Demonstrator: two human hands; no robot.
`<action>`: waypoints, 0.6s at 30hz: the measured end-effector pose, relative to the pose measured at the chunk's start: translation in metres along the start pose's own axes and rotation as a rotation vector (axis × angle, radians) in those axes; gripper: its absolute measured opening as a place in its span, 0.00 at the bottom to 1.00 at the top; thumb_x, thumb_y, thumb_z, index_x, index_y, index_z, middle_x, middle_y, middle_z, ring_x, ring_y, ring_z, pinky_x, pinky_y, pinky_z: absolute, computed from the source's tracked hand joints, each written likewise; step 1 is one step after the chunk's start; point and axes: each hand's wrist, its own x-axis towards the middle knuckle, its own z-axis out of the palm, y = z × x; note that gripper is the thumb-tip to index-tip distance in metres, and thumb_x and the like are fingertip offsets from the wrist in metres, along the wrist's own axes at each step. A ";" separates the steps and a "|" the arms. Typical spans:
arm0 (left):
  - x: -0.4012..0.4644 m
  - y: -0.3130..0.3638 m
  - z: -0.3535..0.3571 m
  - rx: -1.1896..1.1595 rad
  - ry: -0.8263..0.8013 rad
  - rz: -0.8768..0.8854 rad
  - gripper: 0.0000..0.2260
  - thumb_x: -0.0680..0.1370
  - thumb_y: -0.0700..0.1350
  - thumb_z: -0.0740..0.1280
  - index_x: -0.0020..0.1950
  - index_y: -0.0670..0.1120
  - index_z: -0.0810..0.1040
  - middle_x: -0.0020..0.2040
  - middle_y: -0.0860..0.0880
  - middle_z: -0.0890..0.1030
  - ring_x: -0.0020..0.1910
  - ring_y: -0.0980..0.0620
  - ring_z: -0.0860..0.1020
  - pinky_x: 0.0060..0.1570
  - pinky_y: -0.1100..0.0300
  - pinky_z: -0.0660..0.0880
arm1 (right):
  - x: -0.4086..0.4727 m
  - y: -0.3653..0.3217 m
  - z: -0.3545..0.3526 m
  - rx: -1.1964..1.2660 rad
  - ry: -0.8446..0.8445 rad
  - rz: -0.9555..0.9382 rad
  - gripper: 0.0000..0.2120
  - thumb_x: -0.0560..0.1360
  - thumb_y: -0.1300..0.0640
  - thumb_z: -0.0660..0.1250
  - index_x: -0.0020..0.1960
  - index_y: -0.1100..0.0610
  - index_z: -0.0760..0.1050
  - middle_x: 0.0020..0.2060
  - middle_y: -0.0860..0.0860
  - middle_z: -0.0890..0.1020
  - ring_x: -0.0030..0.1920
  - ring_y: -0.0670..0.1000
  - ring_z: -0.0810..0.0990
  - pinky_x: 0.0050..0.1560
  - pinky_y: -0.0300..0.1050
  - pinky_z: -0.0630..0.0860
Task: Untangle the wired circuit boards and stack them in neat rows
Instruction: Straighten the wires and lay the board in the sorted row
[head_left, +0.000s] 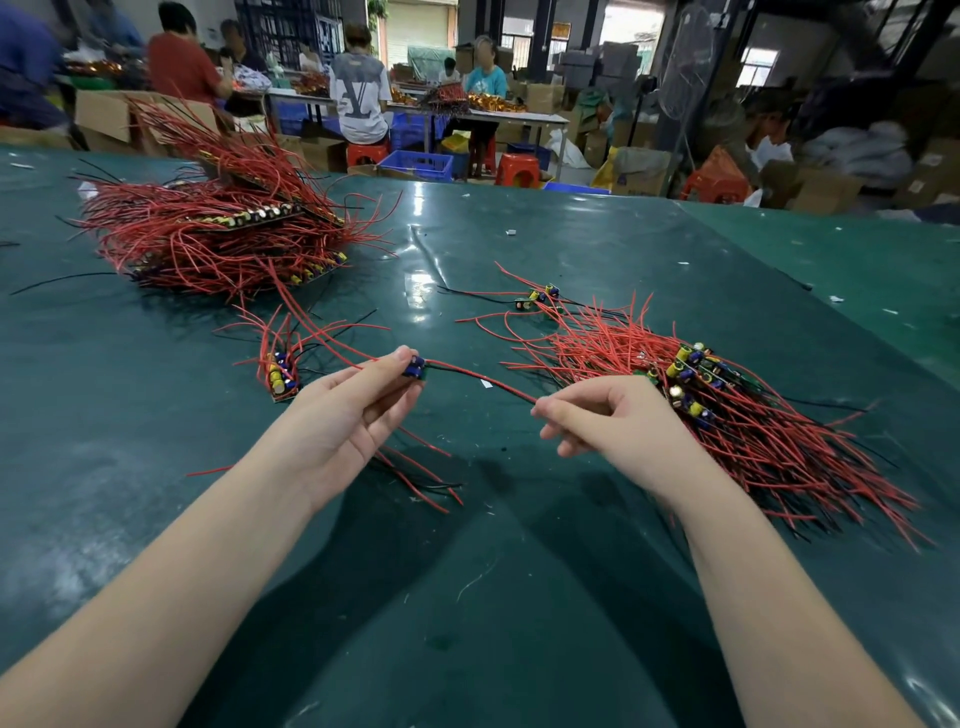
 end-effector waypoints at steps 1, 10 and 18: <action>0.000 0.000 0.000 0.004 0.004 0.012 0.11 0.65 0.42 0.73 0.44 0.39 0.81 0.38 0.48 0.85 0.38 0.56 0.83 0.37 0.68 0.78 | 0.000 0.001 -0.001 -0.050 -0.021 0.006 0.06 0.76 0.60 0.70 0.41 0.58 0.83 0.30 0.50 0.84 0.27 0.44 0.78 0.33 0.35 0.76; 0.002 -0.002 -0.002 0.054 -0.004 0.040 0.11 0.65 0.43 0.73 0.44 0.38 0.81 0.39 0.48 0.85 0.38 0.57 0.83 0.38 0.68 0.78 | -0.002 -0.005 0.006 0.340 0.145 -0.081 0.10 0.77 0.63 0.67 0.39 0.59 0.82 0.30 0.52 0.83 0.28 0.45 0.80 0.34 0.35 0.78; 0.002 0.001 -0.004 0.016 0.060 0.067 0.04 0.76 0.39 0.69 0.46 0.38 0.79 0.38 0.49 0.84 0.38 0.57 0.82 0.39 0.68 0.78 | 0.002 0.003 0.003 0.170 0.077 -0.010 0.12 0.76 0.56 0.70 0.34 0.55 0.82 0.25 0.48 0.78 0.25 0.44 0.74 0.30 0.34 0.75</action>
